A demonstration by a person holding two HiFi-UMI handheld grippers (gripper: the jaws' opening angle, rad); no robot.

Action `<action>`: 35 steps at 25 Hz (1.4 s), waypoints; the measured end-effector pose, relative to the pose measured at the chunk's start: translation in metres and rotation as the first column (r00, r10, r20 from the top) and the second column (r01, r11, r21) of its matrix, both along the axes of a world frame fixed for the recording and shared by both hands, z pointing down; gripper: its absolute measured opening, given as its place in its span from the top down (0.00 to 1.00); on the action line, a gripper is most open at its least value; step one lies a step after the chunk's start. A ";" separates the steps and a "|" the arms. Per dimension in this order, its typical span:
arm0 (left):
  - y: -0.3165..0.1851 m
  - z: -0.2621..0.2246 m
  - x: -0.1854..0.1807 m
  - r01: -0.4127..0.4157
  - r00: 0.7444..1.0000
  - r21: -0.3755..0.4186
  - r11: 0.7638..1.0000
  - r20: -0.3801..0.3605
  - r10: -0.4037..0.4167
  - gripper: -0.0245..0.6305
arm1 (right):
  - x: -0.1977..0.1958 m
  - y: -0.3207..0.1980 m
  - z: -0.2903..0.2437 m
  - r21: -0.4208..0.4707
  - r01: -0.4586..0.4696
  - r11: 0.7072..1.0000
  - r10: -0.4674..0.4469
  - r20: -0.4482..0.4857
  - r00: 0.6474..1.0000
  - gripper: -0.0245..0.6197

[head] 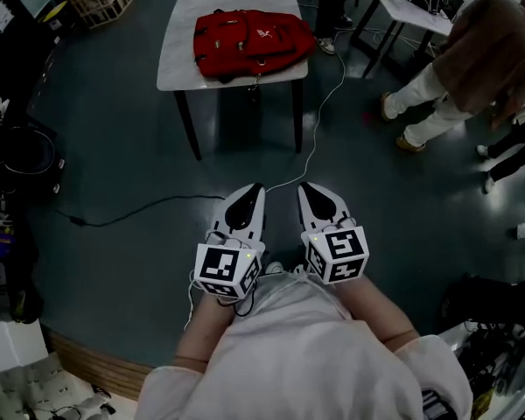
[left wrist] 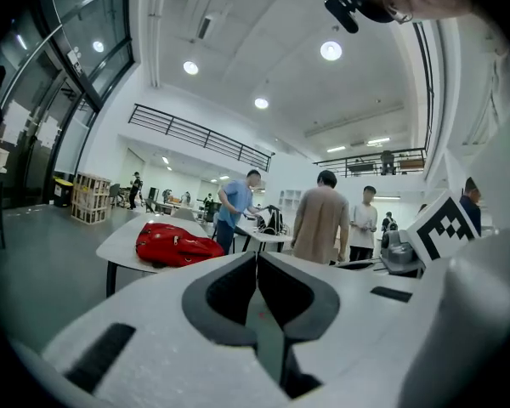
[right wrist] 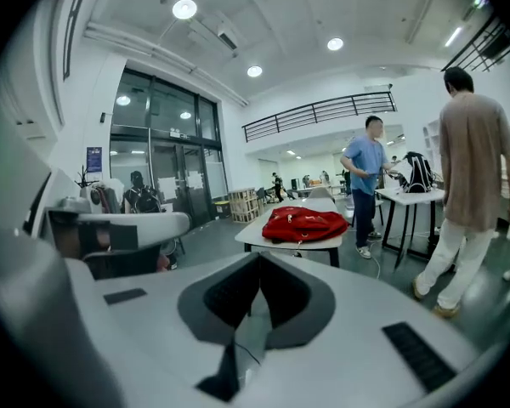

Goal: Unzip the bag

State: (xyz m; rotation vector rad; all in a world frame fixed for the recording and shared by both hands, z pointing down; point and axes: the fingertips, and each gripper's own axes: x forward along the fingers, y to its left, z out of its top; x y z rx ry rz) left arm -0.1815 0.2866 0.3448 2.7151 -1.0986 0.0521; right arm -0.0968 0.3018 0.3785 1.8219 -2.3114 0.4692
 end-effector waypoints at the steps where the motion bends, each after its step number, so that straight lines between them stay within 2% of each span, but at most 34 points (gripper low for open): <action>1: -0.001 0.002 0.000 0.003 1.000 -0.005 1.000 0.001 -0.003 0.93 | 0.000 -0.001 0.002 -0.007 0.005 1.000 -0.005 -0.002 1.000 0.92; 9: -0.041 0.014 0.021 0.060 0.998 -0.020 0.998 0.032 -0.059 0.93 | 0.026 -0.046 0.018 -0.031 0.060 0.998 -0.060 0.014 0.998 0.92; 22: -0.182 0.021 0.118 0.200 0.978 -0.030 0.979 0.060 -0.198 0.93 | 0.140 -0.198 0.019 -0.042 0.178 0.983 -0.177 0.022 0.984 0.92; 27: -0.218 0.033 0.154 0.240 0.968 -0.062 0.969 0.089 -0.234 0.93 | 0.184 -0.236 0.031 -0.087 0.218 0.972 -0.216 0.030 0.976 0.92; 31: -0.236 0.050 0.164 0.254 0.960 -0.100 0.962 0.143 -0.239 0.93 | 0.201 -0.262 0.045 -0.116 0.233 0.965 -0.227 0.067 0.972 0.92; 35: -0.258 0.057 0.163 0.267 0.955 -0.116 0.957 0.165 -0.247 0.93 | 0.204 -0.285 0.057 -0.141 0.229 0.963 -0.218 0.086 0.972 0.92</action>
